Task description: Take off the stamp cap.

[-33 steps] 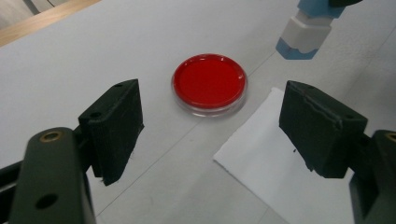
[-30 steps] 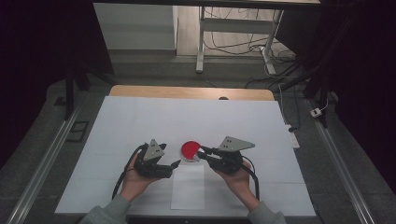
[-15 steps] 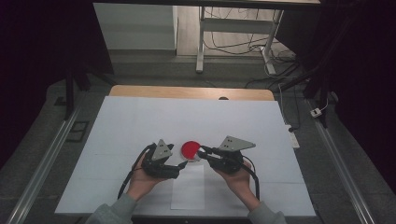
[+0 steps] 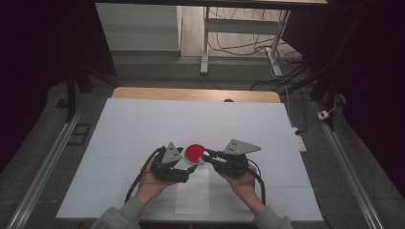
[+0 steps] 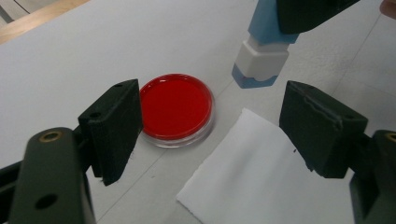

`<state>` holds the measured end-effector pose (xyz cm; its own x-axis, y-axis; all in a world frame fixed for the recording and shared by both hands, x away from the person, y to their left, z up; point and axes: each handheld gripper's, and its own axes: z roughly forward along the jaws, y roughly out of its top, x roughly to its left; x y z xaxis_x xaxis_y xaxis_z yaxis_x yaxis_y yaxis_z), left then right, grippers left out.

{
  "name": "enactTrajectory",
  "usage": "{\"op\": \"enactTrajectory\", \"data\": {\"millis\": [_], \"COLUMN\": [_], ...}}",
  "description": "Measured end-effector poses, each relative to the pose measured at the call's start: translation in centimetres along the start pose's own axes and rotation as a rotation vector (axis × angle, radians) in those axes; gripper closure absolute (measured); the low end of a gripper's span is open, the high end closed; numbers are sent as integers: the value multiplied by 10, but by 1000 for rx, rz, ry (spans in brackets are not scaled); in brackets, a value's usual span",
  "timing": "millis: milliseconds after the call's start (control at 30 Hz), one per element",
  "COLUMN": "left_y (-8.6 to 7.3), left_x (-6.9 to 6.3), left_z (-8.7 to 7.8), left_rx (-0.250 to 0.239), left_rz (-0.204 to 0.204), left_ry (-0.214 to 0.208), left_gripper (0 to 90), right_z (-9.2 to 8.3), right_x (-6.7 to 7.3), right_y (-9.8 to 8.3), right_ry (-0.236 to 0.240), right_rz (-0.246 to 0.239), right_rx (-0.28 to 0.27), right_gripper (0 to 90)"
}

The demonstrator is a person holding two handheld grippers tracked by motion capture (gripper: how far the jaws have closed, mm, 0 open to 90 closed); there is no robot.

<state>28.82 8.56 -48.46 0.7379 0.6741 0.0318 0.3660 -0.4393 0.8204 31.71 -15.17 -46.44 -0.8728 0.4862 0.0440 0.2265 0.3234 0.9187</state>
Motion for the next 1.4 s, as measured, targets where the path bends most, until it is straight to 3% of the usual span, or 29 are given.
{"op": "enactTrajectory", "data": {"millis": [667, 1000, 1400], "left_y": [7, 9, 10], "left_x": [-10, -14, -22], "left_z": [13, 20, 28], "left_rx": [6, 17, 13], "left_rz": [15, 23, 53], "left_ry": [-7, 2, 27], "left_gripper": [219, 227, 301], "right_z": [0, -1, -1], "right_x": [0, -3, -3], "right_y": [0, -1, -1], "right_ry": [-1, -1, 1], "right_rz": [6, 31, 52], "right_rx": [-7, -25, -37], "right_gripper": [755, 755, 755]}}
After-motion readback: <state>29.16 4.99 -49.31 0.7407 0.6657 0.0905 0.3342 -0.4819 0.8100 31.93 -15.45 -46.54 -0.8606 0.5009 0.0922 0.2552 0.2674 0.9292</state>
